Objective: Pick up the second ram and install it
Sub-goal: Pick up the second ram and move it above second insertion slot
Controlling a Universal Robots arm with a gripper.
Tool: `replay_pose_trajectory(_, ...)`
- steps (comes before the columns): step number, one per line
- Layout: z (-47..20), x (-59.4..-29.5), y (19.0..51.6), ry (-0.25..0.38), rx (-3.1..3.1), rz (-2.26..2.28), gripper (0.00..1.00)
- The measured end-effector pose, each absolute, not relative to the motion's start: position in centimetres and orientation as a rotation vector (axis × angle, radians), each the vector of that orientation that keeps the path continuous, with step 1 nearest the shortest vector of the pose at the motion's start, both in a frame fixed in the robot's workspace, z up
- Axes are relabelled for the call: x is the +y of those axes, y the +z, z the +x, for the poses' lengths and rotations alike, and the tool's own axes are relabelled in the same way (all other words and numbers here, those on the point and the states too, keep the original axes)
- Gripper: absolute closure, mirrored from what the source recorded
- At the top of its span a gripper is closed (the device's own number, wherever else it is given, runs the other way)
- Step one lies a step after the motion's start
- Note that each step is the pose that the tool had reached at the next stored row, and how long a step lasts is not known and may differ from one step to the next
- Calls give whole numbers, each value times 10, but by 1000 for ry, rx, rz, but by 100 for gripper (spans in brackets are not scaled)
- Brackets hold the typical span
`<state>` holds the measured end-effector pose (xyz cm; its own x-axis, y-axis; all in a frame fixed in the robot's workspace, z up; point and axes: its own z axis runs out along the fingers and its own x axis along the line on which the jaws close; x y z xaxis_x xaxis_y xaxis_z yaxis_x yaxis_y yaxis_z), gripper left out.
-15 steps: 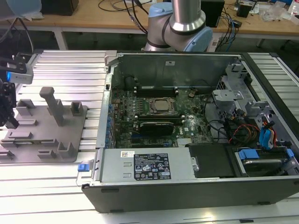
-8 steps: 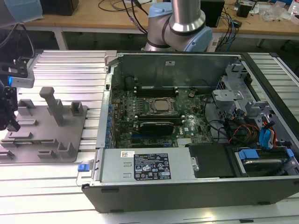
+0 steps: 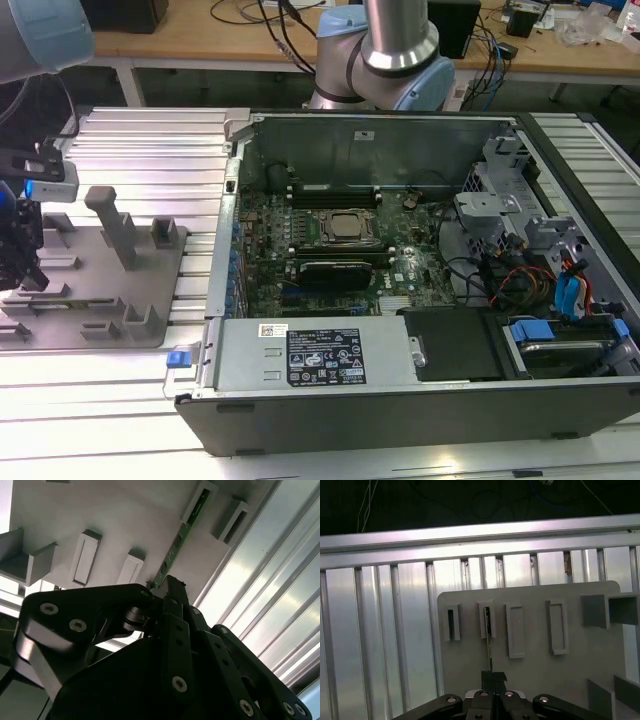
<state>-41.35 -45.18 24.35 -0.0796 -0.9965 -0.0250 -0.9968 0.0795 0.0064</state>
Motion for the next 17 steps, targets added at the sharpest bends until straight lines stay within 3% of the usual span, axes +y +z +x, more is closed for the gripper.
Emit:
replay_pose_trajectory(10, -414, -452, 234, 33, 2271, -2150, 91)
replay_pose_trajectory(11, -414, -452, 234, 33, 2271, -2150, 86)
replay_pose_trajectory(13, -414, -452, 234, 33, 2270, -2151, 86)
replay_pose_trajectory(14, -414, -452, 234, 33, 2270, -2151, 73)
replay_pose_trajectory(17, -414, -452, 233, 33, 2267, -2153, 66)
